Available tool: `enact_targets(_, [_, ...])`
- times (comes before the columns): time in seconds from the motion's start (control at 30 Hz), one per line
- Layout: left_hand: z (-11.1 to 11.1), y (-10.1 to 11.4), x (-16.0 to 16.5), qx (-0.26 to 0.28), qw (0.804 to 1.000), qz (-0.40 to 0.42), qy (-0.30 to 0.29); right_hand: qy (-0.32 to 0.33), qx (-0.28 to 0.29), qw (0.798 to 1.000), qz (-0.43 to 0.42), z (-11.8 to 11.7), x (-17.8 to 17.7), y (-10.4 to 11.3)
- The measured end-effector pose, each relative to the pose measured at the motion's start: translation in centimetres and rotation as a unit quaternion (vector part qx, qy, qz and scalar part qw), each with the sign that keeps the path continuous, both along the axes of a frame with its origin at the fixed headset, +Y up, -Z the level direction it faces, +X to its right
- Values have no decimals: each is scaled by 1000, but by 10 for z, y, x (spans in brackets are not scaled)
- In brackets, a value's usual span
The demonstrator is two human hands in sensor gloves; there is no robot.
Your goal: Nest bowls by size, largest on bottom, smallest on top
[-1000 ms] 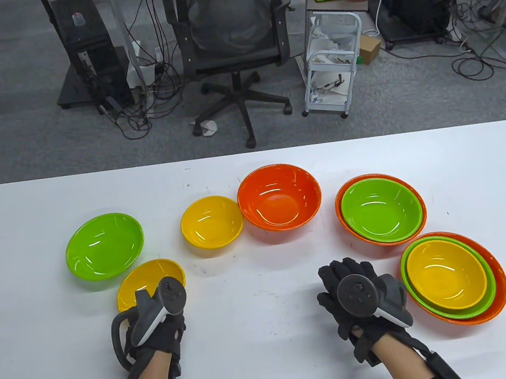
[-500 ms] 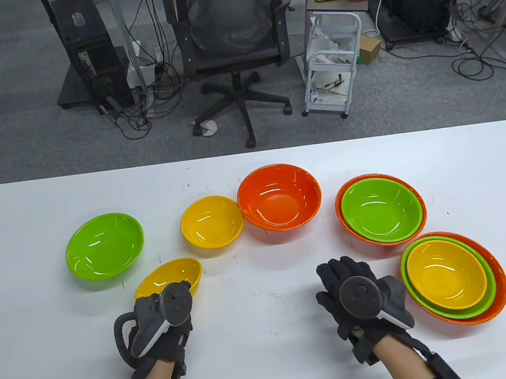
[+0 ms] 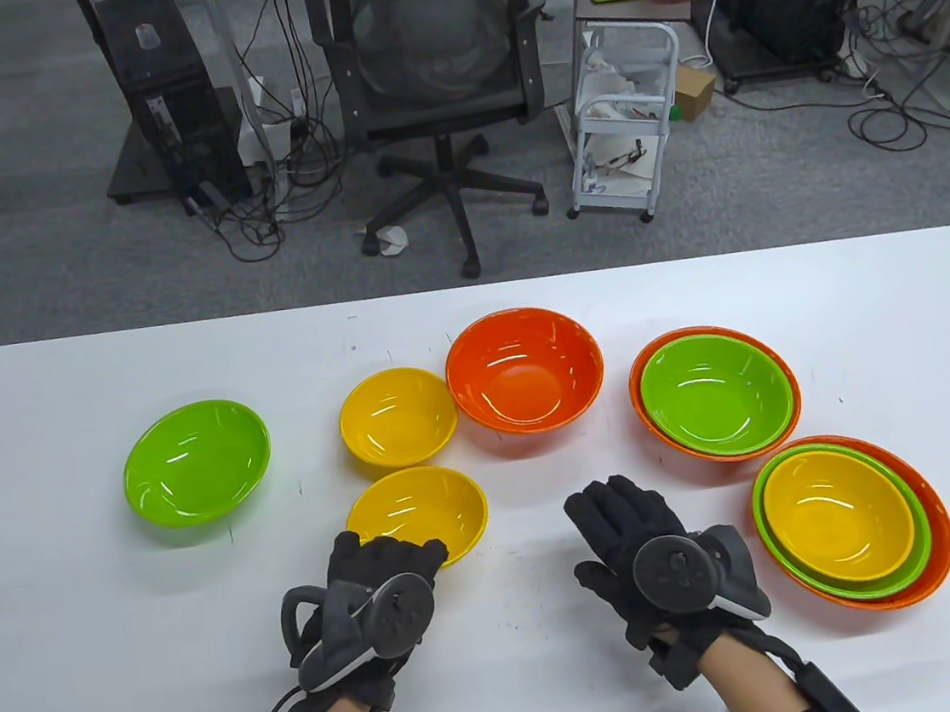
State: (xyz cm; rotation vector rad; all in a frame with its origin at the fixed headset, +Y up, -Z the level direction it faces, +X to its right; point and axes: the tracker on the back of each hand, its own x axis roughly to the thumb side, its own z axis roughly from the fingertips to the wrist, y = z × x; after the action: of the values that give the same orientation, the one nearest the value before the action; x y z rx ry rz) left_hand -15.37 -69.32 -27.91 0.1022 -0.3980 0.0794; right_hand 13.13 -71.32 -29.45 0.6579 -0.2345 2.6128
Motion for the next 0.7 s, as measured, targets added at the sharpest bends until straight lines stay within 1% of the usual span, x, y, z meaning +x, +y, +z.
enact_targets(0.1, [1, -5, 8, -11, 999, 1, -51, 21, 3, 1000, 4, 1, -4, -2])
enact_targets(0.17, [2, -7, 12, -13, 997, 5, -70, 43, -3, 999, 6, 1, -7, -4])
enact_targets(0.53, [9, -12, 29, -27, 992, -1, -125, 134, 9, 990, 37, 7, -27, -9])
enact_targets(0.7, [12, -13, 34, -24, 989, 4, -143, 148, 15, 988, 40, 7, -31, -10])
